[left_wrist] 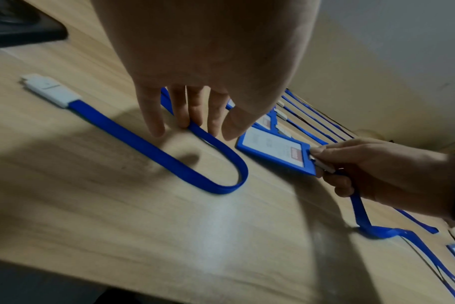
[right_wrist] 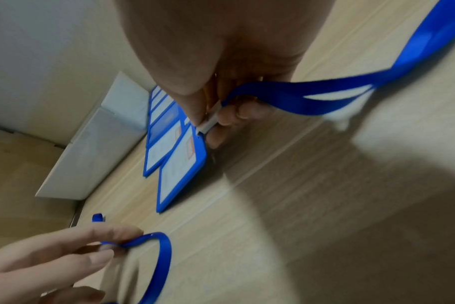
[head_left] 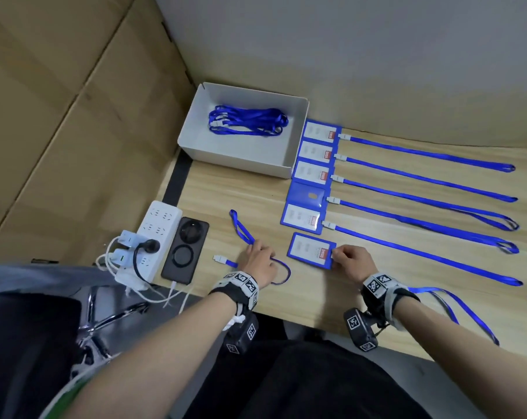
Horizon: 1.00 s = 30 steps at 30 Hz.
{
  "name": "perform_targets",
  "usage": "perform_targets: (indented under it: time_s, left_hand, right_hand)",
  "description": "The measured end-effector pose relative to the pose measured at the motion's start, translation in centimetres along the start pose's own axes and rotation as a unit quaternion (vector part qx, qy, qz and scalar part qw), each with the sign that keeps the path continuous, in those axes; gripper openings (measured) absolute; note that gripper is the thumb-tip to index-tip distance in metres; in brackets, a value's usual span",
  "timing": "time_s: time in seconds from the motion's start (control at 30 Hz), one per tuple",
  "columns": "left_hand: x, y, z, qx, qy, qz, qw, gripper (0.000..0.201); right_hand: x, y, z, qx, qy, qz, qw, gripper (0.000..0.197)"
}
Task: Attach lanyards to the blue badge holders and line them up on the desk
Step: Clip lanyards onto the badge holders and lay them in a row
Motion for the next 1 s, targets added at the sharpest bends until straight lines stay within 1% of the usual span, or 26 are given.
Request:
perform_targets:
  time_s: [0.1,0.17,0.23,0.27,0.33,0.37,0.43,0.53,0.63,0.83,0.9,1.0]
  left_hand:
    - [1.0,-0.3,0.2,-0.01,-0.019,0.013,1.0,0.032]
    - [0.3,-0.9,0.4,-0.03,-0.001,0.016,0.999,0.034]
    - [-1.8,-1.3,0.4,-0.038,0.061,0.003,0.997,0.039]
    - [-3.1,-1.1,0.5,-0.028,0.101,-0.015,0.994,0.043]
    - [-5.4,0.0,0.7,0.023,0.161,-0.07,0.984,0.054]
    - [-6.1,0.7,0.7,0.05,0.172,-0.103,0.978,0.058]
    - [-6.7,1.5,0.6,0.079,0.167,-0.162,0.969,0.065]
    - [-7.4,1.7,0.3,0.094,0.145,-0.217,0.961,0.07]
    - [-7.7,1.8,0.2,0.117,0.124,-0.236,0.957,0.073]
    - [-8.2,1.8,0.4,0.142,0.113,-0.272,0.945,0.076]
    - [-8.4,1.8,0.4,0.142,0.113,-0.284,0.941,0.078]
    - [-8.9,2.1,0.4,0.139,0.118,-0.301,0.936,0.079]
  right_hand:
    - [0.7,1.9,-0.6,0.01,-0.011,-0.004,1.0,0.021]
    - [1.1,2.8,-0.9,0.008,-0.012,-0.015,1.0,0.021]
    - [1.4,3.2,-1.0,0.007,-0.007,-0.035,0.999,0.019]
    - [1.4,3.1,-1.0,0.007,-0.003,-0.046,0.999,0.018]
    - [1.0,2.5,-0.9,0.008,0.003,-0.043,0.999,0.017]
    - [0.6,2.1,-0.8,0.013,0.005,-0.031,0.999,0.016]
    - [-0.3,1.0,-0.2,0.021,0.016,-0.017,1.0,0.015]
    - [-1.3,-1.7,0.8,0.004,0.019,-0.007,1.0,0.016]
    - [-1.9,-4.3,1.5,-0.008,0.008,-0.003,1.0,0.015]
    - [-4.0,-8.6,2.4,-0.039,0.017,-0.026,0.999,0.012]
    - [-5.0,-10.1,2.6,-0.063,0.024,-0.033,0.997,0.012]
    - [-7.1,-12.3,3.1,-0.106,0.041,-0.053,0.992,0.018]
Point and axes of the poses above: each hand's wrist, its own z-axis away from the middle knuckle, its own y-axis out of the palm, x = y × z, the point moved 9 cm from there along -z, towards the middle knuckle, and after that the axes turned 10 degrees about -z, right-handed, at the moved point
